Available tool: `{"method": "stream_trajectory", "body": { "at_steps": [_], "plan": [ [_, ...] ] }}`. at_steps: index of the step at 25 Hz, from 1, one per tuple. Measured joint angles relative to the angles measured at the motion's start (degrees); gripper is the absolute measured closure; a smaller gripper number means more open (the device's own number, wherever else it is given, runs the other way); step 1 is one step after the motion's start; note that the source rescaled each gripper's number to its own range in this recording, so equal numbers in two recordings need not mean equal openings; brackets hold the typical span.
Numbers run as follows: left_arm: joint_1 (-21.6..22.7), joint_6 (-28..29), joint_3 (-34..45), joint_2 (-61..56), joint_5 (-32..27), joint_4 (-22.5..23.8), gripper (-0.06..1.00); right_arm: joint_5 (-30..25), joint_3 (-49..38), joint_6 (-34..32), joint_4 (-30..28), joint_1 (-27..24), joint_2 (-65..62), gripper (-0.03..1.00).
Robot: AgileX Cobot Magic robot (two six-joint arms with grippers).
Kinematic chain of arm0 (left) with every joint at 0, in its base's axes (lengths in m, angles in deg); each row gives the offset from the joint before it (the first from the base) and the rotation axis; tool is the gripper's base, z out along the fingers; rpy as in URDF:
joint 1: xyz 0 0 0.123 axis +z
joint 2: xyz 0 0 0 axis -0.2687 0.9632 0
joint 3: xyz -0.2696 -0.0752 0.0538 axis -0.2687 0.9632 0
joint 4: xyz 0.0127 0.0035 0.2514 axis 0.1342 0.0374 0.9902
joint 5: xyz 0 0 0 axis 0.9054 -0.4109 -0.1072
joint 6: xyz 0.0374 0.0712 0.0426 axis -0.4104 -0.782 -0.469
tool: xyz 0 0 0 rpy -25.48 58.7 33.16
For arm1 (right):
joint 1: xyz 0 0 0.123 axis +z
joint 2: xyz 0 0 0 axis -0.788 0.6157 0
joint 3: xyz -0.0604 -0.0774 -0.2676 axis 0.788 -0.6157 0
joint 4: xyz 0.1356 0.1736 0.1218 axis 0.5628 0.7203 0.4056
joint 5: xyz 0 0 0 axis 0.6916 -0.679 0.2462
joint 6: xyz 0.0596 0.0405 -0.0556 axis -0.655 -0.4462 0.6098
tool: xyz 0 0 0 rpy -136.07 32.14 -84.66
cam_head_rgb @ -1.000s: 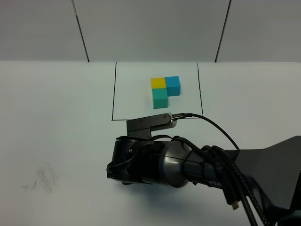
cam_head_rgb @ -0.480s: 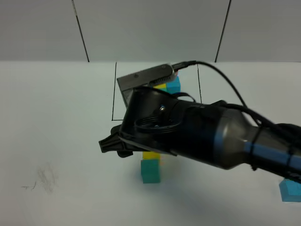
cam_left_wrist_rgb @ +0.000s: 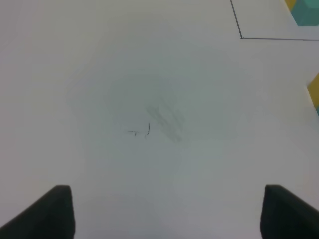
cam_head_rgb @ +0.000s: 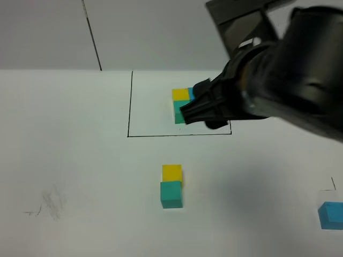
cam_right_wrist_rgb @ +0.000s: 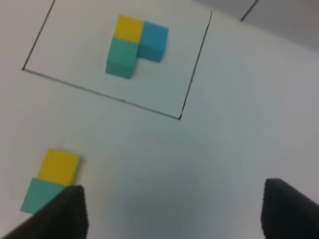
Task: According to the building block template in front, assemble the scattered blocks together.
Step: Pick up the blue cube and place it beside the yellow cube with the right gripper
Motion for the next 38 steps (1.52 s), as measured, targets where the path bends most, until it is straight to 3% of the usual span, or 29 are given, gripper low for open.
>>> {"method": "stream_trajectory", "body": {
  "at_steps": [10, 13, 16, 19, 24, 27, 34, 38],
  "plan": [
    [0.00, 0.00, 0.00, 0.00, 0.00, 0.00, 0.30, -0.39, 0.00, 4.80, 0.42, -11.16, -16.58, 0.38],
    [0.00, 0.00, 0.00, 0.00, 0.00, 0.00, 0.30, -0.52, -0.49, 5.45, 2.15, -11.95, -20.78, 0.38],
    [0.00, 0.00, 0.00, 0.00, 0.00, 0.00, 0.30, -0.52, -3.98, 6.22, 0.36, -12.02, -25.23, 0.37],
    [0.00, 0.00, 0.00, 0.00, 0.00, 0.00, 0.30, -0.66, -9.78, 6.70, -2.33, -12.02, -29.73, 0.29],
    [0.00, 0.00, 0.00, 0.00, 0.00, 0.00, 0.30, -0.72, -21.01, 6.64, -2.46, -12.02, -35.97, 0.01],
    [0.00, 0.00, 0.00, 0.00, 0.00, 0.00, 0.30, -0.72, -27.63, 4.86, -2.33, -12.02, -37.28, -0.03],
    [0.00, 0.00, 0.00, 0.00, 0.00, 0.00, 0.30, -0.69, -34.38, -1.59, -1.15, -13.22, -37.28, 0.07],
    [0.00, 0.00, 0.00, 0.00, 0.00, 0.00, 0.30, -0.75, -33.56, 2.47, 3.22, -16.57, -37.28, 0.13]
  ]
}}
